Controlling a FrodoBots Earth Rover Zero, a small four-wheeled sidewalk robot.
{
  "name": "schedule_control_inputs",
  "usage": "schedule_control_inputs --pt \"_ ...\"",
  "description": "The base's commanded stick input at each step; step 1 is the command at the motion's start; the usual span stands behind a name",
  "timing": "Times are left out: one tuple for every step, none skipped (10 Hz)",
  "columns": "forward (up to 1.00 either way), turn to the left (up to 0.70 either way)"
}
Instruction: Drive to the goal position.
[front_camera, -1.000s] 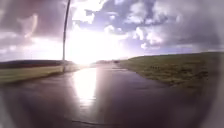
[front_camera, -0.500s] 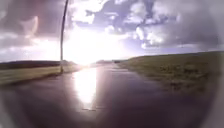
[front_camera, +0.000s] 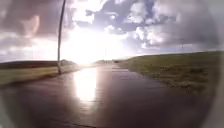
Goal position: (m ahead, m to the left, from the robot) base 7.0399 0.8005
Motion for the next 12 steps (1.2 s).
schedule_control_inputs --pt "0.70 0.00" --pt "0.70 0.00" --pt "0.70 0.00" --pt "0.70 0.00" --pt "0.70 0.00" --pt "0.70 0.00" --pt "0.70 0.00" --pt "0.70 0.00" --pt "0.70 0.00" --pt "0.70 0.00" --pt "0.70 0.00" --pt "0.70 0.00"
